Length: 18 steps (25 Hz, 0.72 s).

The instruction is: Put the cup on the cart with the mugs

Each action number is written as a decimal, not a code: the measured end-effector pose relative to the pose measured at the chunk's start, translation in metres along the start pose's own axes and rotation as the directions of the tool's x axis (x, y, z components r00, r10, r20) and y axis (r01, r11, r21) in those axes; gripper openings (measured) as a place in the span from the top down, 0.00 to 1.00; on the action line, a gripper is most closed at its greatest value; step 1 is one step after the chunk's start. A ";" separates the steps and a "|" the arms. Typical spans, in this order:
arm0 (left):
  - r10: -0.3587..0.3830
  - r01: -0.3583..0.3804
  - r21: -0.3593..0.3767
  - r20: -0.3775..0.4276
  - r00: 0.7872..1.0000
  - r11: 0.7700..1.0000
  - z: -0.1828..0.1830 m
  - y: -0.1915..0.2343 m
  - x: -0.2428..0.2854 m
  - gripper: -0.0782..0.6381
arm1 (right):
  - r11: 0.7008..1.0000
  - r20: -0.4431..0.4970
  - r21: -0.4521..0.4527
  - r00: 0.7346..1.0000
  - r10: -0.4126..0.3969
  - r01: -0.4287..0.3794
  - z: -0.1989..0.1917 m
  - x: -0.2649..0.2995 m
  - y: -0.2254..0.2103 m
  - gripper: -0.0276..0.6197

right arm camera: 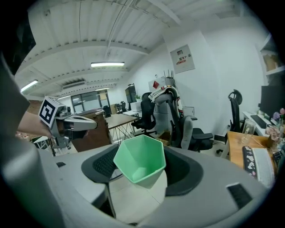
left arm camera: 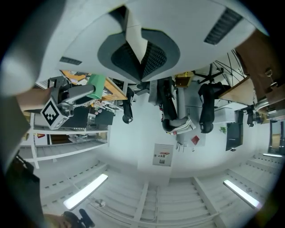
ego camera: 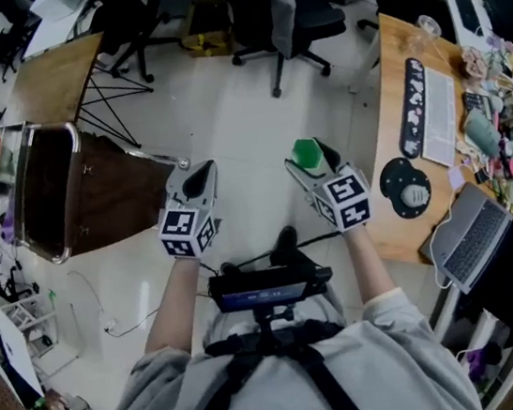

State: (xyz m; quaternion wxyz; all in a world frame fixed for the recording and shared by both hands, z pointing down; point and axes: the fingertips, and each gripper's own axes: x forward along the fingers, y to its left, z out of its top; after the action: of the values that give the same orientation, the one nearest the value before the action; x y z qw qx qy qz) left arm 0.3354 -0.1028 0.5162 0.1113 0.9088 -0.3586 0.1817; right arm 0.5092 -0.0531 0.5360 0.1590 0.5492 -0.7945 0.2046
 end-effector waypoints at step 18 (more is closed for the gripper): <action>0.321 -0.313 -0.148 0.035 0.946 0.938 -0.067 0.114 -0.186 0.89 | 0.931 -0.061 -0.192 0.950 0.306 -0.312 0.026 0.076 0.202 0.46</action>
State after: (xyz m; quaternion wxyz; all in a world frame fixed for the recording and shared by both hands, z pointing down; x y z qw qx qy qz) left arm 0.1138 -0.0486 0.5092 0.1335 0.8340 -0.5153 0.1449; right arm 0.2926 -0.0639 0.5194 0.1908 0.3957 -0.8849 0.1549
